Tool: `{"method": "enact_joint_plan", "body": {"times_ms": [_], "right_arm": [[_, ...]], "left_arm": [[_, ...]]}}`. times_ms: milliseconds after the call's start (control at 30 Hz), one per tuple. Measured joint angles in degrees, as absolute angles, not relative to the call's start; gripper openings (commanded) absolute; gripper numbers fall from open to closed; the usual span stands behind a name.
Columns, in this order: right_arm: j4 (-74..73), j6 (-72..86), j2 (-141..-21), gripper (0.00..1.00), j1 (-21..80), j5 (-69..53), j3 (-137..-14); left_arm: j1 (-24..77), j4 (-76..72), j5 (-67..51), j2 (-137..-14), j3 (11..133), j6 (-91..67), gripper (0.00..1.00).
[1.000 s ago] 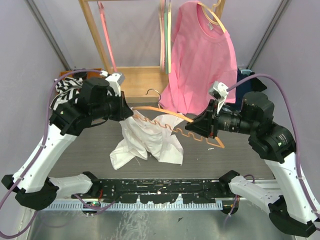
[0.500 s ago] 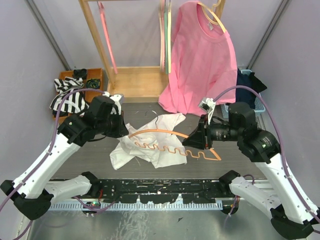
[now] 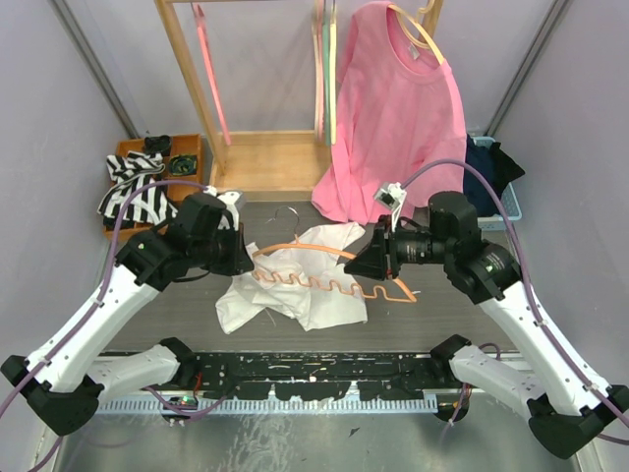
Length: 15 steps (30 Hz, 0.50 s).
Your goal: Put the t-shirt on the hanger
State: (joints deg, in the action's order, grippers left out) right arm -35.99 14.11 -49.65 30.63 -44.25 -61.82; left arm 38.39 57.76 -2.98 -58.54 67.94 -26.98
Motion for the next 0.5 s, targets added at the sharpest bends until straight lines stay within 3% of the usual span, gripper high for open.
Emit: {"method": "enact_joint_plan", "body": {"times_ms": [267,500], "right_arm": [[-32.53,13.85,-52.75,0.01,30.61,-46.15,-61.80],[-29.95,13.65,-51.44,0.01,30.61,-45.95,-62.08]], "left_arm": [[38.39,58.17,-3.16,-60.05,69.67,-25.50,0.00],[38.39,61.12,-3.40,-63.51,78.87,-23.55,0.00]]}}
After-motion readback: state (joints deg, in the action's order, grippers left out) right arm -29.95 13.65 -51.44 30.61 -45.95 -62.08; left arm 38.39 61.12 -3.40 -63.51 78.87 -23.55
